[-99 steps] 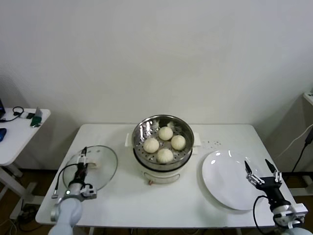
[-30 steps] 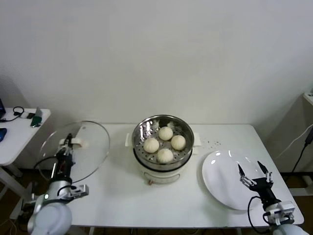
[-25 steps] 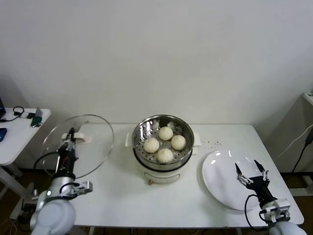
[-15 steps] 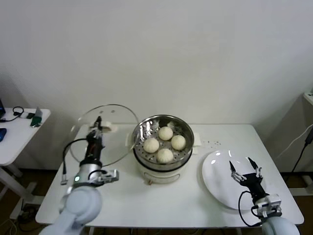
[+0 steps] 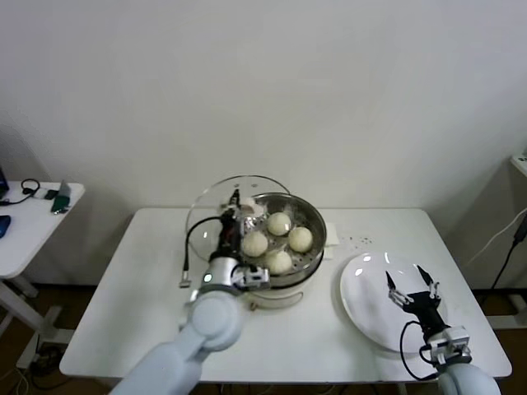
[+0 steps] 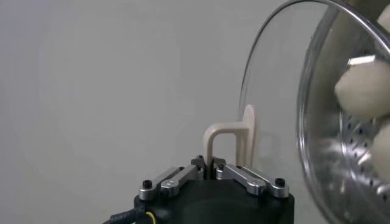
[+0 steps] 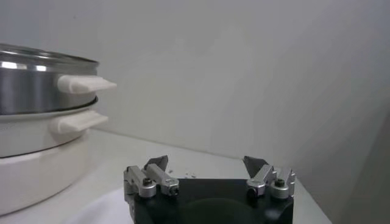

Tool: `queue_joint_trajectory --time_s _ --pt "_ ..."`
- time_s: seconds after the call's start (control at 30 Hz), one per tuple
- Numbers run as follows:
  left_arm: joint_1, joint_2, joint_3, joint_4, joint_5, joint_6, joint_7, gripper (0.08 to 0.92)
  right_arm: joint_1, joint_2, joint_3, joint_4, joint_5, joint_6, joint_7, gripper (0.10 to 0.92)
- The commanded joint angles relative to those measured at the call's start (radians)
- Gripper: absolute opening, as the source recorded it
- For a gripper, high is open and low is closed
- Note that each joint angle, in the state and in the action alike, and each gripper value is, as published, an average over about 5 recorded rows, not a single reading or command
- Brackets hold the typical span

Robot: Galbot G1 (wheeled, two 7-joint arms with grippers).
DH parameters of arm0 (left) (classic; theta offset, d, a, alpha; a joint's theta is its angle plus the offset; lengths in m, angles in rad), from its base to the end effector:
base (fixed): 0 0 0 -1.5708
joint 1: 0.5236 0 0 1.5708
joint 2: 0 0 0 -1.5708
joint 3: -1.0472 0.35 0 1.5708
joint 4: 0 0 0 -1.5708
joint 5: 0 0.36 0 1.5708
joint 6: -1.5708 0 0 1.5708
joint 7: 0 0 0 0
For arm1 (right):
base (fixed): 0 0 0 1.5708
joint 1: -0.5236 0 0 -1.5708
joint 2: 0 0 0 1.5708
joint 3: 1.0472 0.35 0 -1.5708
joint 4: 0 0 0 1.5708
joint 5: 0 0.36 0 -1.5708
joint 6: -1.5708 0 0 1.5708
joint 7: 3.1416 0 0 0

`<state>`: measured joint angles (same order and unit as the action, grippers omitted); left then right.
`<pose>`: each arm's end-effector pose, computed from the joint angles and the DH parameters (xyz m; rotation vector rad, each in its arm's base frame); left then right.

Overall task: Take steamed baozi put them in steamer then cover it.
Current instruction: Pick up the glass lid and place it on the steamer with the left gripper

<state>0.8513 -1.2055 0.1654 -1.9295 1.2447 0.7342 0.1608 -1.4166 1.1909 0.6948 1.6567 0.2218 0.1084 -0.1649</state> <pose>0.3108 -0.1203 -0.2293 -0.0495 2.2649 2.0382 0.2308 -0.1751 -0.3828 0.1034 -2.9849 0.2726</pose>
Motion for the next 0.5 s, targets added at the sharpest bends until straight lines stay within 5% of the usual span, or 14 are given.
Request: queue_joint_trajectory --time_s 0.03,0.5 --pt "-0.108 -0.180 0.132 0.155 0.091 0.051 0.098 0.153 0.005 0.009 0.002 -0.010 -0.010 0.004 0.000 0.823" --pt "-0.105 -0.208 0.133 0.234 0.119 0.048 0.117 0.153 -0.007 0.018 0.026 -0.022 -0.010 0.020 -0.016 0.823"
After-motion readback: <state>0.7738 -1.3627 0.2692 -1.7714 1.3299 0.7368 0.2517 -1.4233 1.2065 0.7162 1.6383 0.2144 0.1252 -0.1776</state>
